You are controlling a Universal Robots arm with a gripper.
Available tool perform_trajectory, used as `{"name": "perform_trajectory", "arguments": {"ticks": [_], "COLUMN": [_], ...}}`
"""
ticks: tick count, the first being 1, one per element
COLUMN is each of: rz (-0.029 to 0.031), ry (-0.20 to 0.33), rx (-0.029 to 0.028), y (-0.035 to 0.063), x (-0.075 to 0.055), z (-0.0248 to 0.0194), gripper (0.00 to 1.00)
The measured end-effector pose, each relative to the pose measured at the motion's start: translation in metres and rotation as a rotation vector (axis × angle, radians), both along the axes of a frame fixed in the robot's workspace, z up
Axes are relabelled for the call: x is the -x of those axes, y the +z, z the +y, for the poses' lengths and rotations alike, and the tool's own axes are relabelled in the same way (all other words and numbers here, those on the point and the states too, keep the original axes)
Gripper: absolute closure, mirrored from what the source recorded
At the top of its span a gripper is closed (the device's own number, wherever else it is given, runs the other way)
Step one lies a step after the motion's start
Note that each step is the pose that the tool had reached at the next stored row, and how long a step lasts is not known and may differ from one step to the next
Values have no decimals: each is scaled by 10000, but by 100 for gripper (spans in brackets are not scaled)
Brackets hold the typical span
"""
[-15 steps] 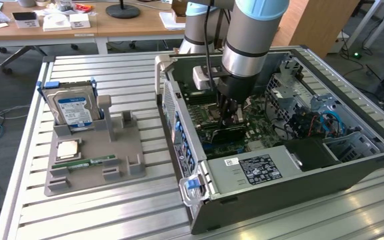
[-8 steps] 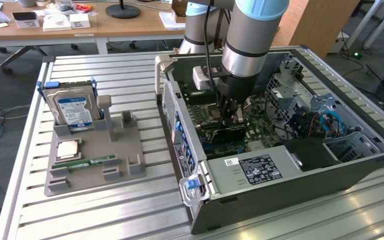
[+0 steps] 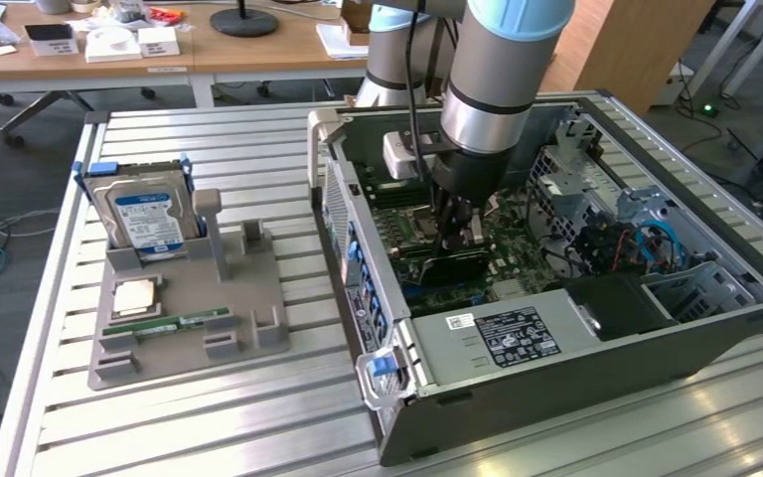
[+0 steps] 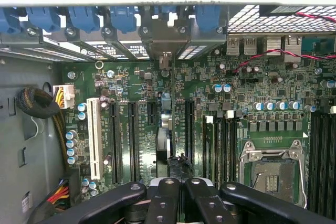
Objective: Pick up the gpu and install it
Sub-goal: 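Press down on the gpu until it lock into place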
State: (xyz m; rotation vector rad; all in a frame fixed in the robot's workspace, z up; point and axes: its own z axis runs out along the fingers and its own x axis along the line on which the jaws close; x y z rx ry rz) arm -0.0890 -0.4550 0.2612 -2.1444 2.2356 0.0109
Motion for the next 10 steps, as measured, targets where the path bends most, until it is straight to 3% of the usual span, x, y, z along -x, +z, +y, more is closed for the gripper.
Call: {"name": "perform_trajectory", "arguments": {"ticks": [10], "rz": [-19], "ry": [0], "rx": [1], "y": [0], "x": [19], "z": [0], "gripper": [89]}}
